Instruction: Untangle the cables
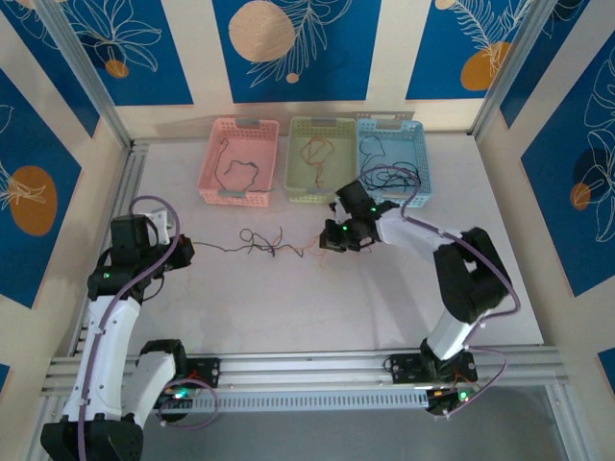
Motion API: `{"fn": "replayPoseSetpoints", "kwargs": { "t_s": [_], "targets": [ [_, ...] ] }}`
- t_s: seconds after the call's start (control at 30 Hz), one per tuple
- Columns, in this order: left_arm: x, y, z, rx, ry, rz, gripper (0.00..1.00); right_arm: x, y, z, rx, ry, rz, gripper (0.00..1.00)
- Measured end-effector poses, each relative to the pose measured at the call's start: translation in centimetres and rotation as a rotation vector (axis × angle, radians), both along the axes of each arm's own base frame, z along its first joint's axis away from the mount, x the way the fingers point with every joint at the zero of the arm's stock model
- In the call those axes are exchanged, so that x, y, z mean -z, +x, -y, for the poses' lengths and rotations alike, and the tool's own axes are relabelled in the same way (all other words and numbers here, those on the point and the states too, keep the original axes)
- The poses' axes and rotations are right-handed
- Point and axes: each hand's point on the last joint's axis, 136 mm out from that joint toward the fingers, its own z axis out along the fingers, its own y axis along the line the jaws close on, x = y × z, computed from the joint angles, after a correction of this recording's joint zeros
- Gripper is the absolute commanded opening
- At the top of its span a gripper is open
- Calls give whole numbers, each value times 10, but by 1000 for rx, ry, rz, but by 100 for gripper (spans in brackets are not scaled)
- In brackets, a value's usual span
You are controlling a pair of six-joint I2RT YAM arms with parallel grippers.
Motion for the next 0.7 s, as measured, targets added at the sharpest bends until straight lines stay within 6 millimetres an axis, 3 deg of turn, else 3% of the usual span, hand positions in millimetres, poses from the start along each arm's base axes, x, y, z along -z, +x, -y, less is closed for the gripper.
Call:
{"fn": "replayPoseSetpoints", "kwargs": {
  "t_s": [0.13, 0.4, 0.57, 0.7],
  "targets": [
    [0, 0, 0, 0, 0, 0, 0, 1, 18, -26, -55, 8, 32, 5],
    [0, 0, 0, 0, 0, 1, 0, 8, 37, -68, -232, 19, 83, 33],
    [0, 0, 0, 1, 0, 1, 0, 17, 33, -75, -323, 24, 79, 42],
    [0, 0, 0, 1, -1, 1, 0, 24, 25, -76, -391, 10, 76, 44]
  ]
}}
